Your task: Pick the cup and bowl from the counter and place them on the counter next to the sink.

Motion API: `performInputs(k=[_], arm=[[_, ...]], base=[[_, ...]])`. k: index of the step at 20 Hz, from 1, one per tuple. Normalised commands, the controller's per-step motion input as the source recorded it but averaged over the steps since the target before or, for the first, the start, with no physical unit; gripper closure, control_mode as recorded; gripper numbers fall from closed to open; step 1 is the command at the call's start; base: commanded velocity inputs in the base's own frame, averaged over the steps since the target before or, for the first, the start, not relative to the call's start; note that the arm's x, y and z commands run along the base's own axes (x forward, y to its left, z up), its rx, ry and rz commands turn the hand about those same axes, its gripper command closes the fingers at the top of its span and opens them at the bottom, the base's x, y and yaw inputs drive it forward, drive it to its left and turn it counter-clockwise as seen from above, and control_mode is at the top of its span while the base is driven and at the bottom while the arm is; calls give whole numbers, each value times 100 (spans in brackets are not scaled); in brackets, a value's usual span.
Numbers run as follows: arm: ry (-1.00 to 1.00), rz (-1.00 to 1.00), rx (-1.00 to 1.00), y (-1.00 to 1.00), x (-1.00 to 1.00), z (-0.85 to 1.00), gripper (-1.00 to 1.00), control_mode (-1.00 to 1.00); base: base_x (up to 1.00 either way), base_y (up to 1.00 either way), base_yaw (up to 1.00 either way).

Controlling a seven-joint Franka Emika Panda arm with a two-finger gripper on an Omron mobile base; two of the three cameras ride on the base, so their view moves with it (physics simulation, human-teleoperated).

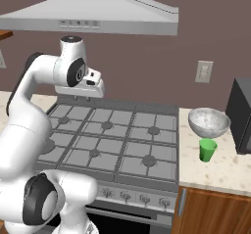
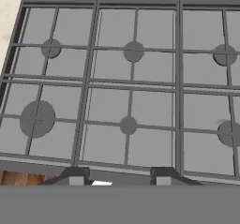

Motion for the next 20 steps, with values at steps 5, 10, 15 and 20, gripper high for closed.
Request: performInputs(k=[5, 10, 15, 20], arm=[[-1, 0, 0, 3, 0, 0, -100, -100], [-1, 0, 0, -5, 0, -3, -100, -100], [-5, -2, -3, -50, -22, -11, -100, -100], [-2, -1, -1, -54, -38, -16, -100, -100]], base=[[0, 0, 0], [0, 0, 0], [0, 0, 0], [0, 0, 0]])
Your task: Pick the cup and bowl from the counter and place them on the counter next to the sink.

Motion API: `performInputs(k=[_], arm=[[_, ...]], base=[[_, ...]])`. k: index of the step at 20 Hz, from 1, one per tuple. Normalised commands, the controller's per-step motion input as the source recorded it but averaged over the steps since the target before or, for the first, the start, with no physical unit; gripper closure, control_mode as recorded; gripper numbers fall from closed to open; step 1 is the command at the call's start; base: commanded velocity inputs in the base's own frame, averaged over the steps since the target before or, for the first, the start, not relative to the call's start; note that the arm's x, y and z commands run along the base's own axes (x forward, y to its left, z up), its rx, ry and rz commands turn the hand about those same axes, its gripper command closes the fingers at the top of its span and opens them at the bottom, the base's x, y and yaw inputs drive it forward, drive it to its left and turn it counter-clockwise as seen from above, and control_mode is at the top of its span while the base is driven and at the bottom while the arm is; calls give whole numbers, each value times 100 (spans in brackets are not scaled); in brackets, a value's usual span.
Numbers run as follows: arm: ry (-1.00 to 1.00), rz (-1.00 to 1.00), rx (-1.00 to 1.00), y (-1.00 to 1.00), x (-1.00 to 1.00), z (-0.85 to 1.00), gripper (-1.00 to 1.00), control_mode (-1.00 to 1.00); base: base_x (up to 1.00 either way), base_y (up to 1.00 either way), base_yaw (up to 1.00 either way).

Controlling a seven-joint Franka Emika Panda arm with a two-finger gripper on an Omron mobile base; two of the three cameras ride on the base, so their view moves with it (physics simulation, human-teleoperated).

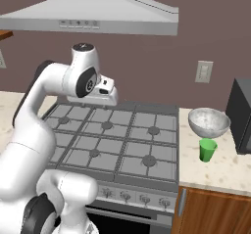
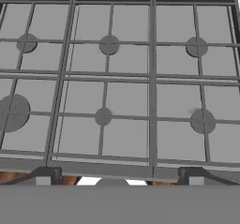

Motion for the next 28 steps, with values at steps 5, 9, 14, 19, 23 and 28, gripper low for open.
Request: performInputs(k=[5, 9, 14, 19, 23, 28], arm=[[-1, 0, -7, -33, -43, -7, -100, -100], [0, 0, -13, -38, -8, -1, -100, -100], [5, 0, -20, -27, 0, 0, -100, -100], [0, -2, -12, -44, 0, 0, -100, -100], [0, -9, 0, -58, 0, 0, -100, -100], [0, -10, 0, -53, 5, 0, -100, -100]], base=[[0, 0, 0], [0, 0, 0], [0, 0, 0], [0, 0, 0], [0, 0, 0], [0, 0, 0]])
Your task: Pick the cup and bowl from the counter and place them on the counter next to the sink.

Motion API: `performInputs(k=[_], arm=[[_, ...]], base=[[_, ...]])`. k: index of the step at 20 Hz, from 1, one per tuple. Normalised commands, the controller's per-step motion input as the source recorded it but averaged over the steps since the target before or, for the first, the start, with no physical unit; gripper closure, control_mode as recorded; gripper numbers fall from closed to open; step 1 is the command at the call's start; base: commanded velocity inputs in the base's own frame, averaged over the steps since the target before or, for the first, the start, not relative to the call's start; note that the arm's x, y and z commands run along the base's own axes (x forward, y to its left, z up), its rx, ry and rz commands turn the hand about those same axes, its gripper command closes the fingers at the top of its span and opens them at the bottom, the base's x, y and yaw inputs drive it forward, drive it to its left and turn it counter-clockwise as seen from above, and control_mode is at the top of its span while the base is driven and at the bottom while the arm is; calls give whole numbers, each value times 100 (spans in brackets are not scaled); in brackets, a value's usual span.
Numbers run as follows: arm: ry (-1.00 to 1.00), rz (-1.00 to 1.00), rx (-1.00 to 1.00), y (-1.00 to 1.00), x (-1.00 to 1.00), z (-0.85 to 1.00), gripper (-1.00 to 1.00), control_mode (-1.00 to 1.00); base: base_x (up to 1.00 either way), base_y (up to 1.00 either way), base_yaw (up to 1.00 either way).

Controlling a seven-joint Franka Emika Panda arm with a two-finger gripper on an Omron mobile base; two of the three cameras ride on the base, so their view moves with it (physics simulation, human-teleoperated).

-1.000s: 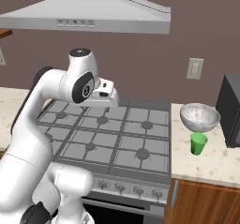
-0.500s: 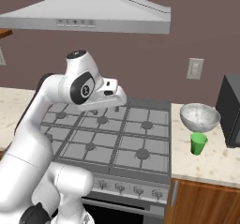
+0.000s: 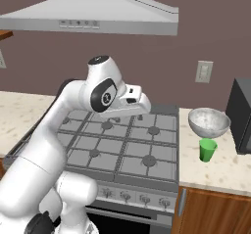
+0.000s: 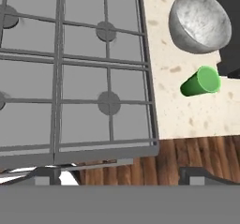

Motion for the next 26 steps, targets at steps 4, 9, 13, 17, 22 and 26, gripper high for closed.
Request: performInputs(k=[4, 9, 13, 17, 22, 26], arm=[[0, -12, 0, -44, 3, 0, -100, -100], [0, -17, 4, -51, 0, 0, -100, -100], [-1, -17, 8, -59, 0, 0, -100, -100], [-3, -14, 14, -51, 0, 0, -100, -100], [0, -6, 9, -32, 5, 0, -100, -100], [0, 0, 3, -17, 20, -10, -100, -100]], base=[[0, 0, 0], [0, 0, 0], [0, 0, 0], [0, 0, 0], [0, 0, 0], [0, 0, 0]])
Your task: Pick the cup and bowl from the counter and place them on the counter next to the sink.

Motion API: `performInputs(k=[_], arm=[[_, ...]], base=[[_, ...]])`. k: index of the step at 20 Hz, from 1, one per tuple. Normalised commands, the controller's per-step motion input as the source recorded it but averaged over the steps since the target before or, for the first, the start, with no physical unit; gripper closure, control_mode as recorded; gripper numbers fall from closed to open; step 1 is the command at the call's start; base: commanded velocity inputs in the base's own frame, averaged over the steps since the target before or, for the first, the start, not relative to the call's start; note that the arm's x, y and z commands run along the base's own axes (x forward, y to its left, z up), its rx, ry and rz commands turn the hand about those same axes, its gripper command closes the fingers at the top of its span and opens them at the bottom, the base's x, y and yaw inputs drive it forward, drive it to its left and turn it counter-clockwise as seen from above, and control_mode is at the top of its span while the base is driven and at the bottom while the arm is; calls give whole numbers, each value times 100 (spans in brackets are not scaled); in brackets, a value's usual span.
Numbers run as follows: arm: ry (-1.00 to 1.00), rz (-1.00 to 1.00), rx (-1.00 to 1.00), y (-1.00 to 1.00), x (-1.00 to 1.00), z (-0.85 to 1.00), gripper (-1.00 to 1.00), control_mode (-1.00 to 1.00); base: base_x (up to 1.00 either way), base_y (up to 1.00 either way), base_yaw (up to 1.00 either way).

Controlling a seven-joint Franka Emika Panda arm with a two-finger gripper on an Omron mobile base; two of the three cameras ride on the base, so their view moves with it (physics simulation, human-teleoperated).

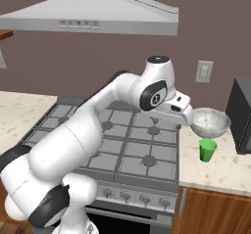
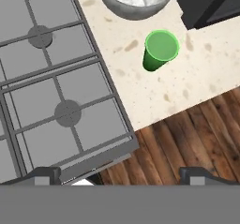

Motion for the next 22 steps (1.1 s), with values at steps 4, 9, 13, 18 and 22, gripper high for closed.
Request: performInputs(k=[4, 9, 13, 18, 22], arm=[[-5, 8, 2, -3, 18, -14, -100, -100], [-11, 13, 2, -4, 6, -31, -100, -100], [-13, 13, 0, -10, 1, -33, -100, -100], [-7, 10, -2, -9, 0, -13, -100, -100], [0, 7, -9, -10, 2, -13, -100, -100]], base=[[0, 0, 0], [0, 0, 0], [0, 0, 0], [0, 0, 0], [0, 0, 0]])
